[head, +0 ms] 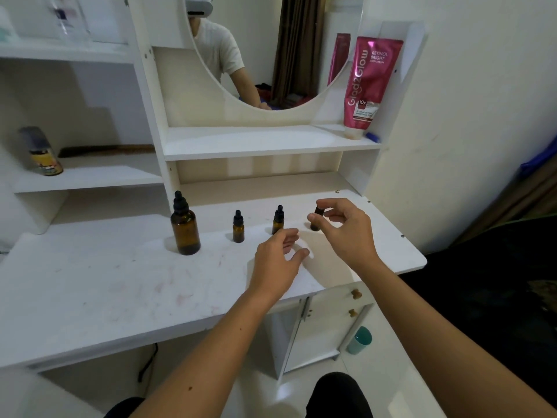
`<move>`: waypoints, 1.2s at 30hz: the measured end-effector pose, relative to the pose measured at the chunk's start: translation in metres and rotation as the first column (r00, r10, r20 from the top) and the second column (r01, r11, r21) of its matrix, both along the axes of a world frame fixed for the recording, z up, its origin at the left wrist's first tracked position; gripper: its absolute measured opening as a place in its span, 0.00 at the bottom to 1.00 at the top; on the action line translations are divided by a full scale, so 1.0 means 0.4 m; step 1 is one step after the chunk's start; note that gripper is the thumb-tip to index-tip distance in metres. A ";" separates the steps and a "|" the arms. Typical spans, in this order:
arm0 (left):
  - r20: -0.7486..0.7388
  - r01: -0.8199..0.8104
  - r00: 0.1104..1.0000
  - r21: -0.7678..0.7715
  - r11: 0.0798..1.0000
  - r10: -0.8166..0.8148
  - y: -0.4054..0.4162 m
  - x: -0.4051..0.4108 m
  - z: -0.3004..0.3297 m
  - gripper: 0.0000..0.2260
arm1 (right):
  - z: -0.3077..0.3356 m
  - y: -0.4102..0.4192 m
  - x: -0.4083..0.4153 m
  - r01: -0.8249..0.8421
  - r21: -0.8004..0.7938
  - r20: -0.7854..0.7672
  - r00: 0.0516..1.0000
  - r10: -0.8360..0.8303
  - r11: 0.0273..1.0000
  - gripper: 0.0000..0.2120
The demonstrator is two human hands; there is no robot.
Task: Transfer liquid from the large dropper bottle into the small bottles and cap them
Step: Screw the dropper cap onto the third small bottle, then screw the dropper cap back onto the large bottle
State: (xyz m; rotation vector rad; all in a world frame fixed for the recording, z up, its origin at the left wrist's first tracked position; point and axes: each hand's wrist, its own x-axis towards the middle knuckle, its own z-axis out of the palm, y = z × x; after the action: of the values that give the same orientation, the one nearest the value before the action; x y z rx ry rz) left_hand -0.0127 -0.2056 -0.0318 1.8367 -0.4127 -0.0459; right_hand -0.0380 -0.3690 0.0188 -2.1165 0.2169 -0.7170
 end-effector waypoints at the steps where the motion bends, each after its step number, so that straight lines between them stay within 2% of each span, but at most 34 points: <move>1: -0.007 -0.003 1.000 -0.018 1.000 0.003 0.025 -0.009 0.002 0.22 | 0.002 0.017 -0.005 -0.009 -0.008 0.008 1.000 0.009 1.000 0.16; 8: -0.001 -0.093 0.996 0.012 0.996 0.093 0.224 -0.033 0.014 0.22 | 0.028 0.165 0.002 -0.087 -0.056 0.051 0.995 0.090 0.995 0.17; 16: -0.006 -0.285 0.958 0.047 0.957 0.286 0.446 0.010 0.030 0.16 | 0.053 0.373 0.076 -0.273 -0.056 0.059 0.959 0.276 0.960 0.17; 21: -0.022 -0.367 0.930 0.038 0.930 0.368 0.496 0.048 0.032 0.20 | 0.060 0.449 0.117 -0.324 -0.085 0.019 0.945 0.327 0.942 0.18; 27: -0.018 -0.323 0.946 0.002 0.947 0.323 0.484 0.112 0.030 0.30 | 0.076 0.490 0.154 -0.395 -0.021 -0.051 0.918 0.394 0.918 0.19; 32: 0.020 -0.243 0.970 0.071 0.967 0.242 0.473 0.128 0.014 0.24 | 0.071 0.511 0.175 -0.381 -0.078 -0.080 0.923 0.376 0.921 0.15; 36: 0.041 -0.262 0.965 0.087 0.961 0.260 0.476 0.135 0.004 0.23 | 0.067 0.521 0.183 -0.346 -0.021 -0.061 0.937 0.345 0.938 0.13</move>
State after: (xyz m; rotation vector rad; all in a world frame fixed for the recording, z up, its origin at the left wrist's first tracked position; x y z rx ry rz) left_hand 0.0415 -0.0151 -0.0301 1.9705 -0.1880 0.1461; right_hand 0.0351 -0.1608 0.0458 -2.1309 -0.1375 -0.4541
